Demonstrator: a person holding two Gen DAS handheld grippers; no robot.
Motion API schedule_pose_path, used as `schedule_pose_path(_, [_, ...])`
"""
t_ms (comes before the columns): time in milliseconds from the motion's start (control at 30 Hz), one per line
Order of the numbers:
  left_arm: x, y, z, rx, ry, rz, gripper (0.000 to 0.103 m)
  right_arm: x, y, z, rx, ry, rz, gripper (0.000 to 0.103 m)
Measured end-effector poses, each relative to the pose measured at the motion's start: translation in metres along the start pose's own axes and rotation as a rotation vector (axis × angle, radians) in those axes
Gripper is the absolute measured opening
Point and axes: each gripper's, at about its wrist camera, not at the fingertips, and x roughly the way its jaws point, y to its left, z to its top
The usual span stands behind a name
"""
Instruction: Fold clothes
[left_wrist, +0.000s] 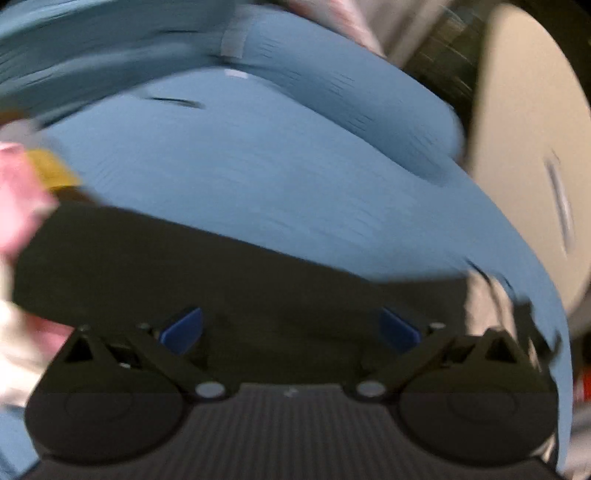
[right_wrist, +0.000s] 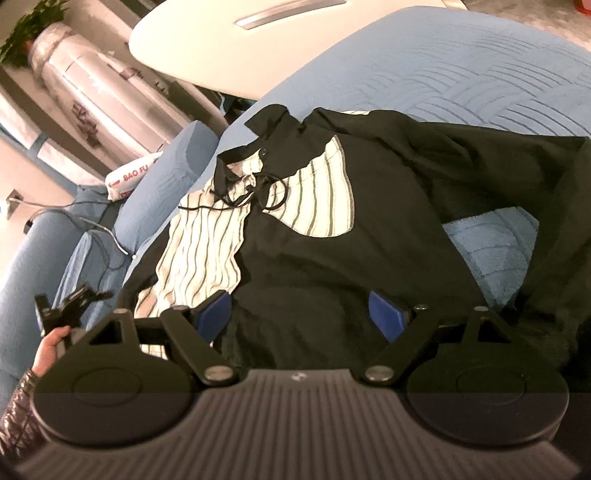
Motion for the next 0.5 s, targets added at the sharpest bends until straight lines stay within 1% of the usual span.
schedule_pose_path(33, [-0.005, 0.013, 0.004, 0.031, -0.028, 0.019, 0.103, 0.000, 0.000, 0.000, 0.002, -0.002, 0.003, 0.084])
schedule_pose_path(333, [-0.023, 0.015, -0.027, 1.140, 0.002, 0.222, 0.103, 0.002, 0.004, -0.001, -0.001, 0.002, 0.001, 0.084])
schedule_pose_path(433, [-0.010, 0.027, -0.034, 1.127, 0.063, 0.310, 0.102, 0.002, 0.005, -0.001, -0.001, 0.001, 0.000, 0.084])
schedule_pose_path(467, [-0.010, 0.033, -0.032, 1.068, 0.072, 0.302, 0.102, 0.002, 0.005, -0.001, -0.002, 0.000, 0.000, 0.084])
schedule_pose_path(500, [-0.010, 0.038, -0.027, 0.983, 0.092, 0.280, 0.102, 0.002, 0.005, -0.001, -0.002, 0.000, -0.001, 0.084])
